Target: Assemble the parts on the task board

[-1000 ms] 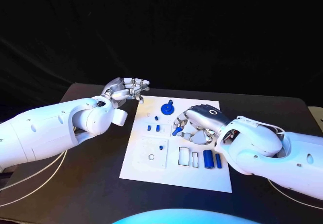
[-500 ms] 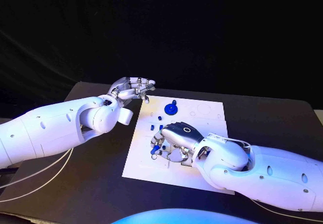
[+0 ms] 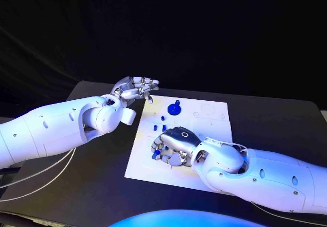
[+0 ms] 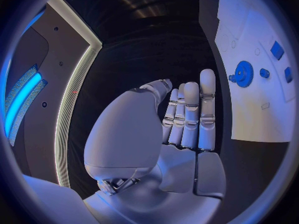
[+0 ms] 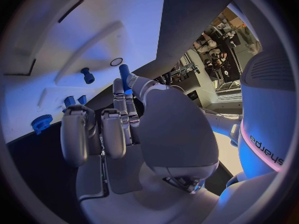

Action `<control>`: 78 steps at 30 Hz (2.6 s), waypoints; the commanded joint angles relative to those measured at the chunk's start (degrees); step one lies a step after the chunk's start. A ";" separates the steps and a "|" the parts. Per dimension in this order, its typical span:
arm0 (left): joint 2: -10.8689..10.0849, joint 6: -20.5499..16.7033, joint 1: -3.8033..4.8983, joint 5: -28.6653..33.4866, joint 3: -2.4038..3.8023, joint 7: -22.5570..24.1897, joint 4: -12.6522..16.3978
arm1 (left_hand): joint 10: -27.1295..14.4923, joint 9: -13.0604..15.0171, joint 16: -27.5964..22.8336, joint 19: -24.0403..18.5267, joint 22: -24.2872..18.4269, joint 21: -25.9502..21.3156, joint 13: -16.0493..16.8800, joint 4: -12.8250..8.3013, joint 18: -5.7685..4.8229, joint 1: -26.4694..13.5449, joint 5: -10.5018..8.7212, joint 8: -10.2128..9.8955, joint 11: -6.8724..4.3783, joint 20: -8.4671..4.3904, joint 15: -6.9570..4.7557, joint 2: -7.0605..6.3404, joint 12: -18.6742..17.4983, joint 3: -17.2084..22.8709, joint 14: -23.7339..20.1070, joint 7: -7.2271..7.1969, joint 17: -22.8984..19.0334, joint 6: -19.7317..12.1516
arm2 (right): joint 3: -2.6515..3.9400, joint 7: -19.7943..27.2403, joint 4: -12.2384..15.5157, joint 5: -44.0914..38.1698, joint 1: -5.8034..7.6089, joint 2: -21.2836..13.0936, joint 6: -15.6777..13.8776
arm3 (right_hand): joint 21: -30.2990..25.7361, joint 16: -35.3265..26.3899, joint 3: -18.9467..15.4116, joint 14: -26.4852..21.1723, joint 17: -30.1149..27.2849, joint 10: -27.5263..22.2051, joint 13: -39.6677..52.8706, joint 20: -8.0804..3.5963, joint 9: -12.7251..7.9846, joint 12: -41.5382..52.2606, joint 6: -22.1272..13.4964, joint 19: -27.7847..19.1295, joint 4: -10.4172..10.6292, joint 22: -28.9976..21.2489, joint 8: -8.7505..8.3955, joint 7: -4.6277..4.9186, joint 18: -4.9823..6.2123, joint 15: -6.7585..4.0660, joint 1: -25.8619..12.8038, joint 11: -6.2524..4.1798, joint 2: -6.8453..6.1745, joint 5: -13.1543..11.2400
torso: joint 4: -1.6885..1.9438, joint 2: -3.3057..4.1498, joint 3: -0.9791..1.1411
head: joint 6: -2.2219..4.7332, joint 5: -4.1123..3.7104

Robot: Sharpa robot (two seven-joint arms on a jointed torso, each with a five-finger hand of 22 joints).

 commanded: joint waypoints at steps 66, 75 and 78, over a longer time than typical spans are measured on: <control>-0.32 1.01 0.03 0.27 -0.13 -0.22 -0.03 | -0.42 0.12 -0.33 -0.24 -0.09 -0.26 0.12 -0.02 0.87 -0.73 0.04 0.44 0.02 0.23 -0.09 0.02 0.36 0.48 -0.40 -0.04 -0.10 -0.38 | 0.43 -1.29 5.73 -6.96 0.62 -5.14 -8.62 | -9.17 -1.76 -27.49 1.78 -4.32 -9.70 2.09 0.58 -2.83 2.05 -18.45 -0.24 7.21 8.90 -7.01 -1.10 1.08 0.62 -1.11 1.30 -0.57 1.48 | -0.20 -0.14 0.04 | 0.11 -0.66; -0.47 1.09 0.02 0.28 -0.44 -0.21 0.05 | -0.42 0.12 -0.33 -0.24 -0.09 -0.26 0.12 -0.02 0.87 -0.73 0.04 0.44 0.02 0.23 -0.09 0.02 0.36 0.48 -0.40 -0.04 -0.10 -0.38 | 1.00 -0.06 10.37 6.75 4.28 -15.52 -10.36 | -2.52 0.10 -25.17 2.91 -0.55 -0.79 4.24 0.15 -1.21 7.94 -6.50 2.22 7.51 11.19 -1.15 1.65 -0.16 0.07 2.79 0.45 3.95 1.40 | -0.18 -0.25 0.00 | 0.58 -2.06; -0.55 1.10 0.02 0.30 -0.58 -0.18 0.06 | -0.42 0.12 -0.33 -0.24 -0.09 -0.26 0.12 -0.02 0.87 -0.73 0.04 0.44 0.02 0.23 -0.09 0.02 0.36 0.48 -0.40 -0.04 -0.10 -0.38 | 1.03 -1.05 10.70 13.39 5.52 -19.60 -7.79 | 1.81 1.30 -24.83 3.49 1.83 3.47 6.56 -0.55 -1.10 10.81 -5.45 3.55 7.51 12.61 -0.82 0.80 -0.96 -0.79 1.83 -0.64 3.40 2.12 | -0.36 -0.29 -0.05 | 0.73 -3.07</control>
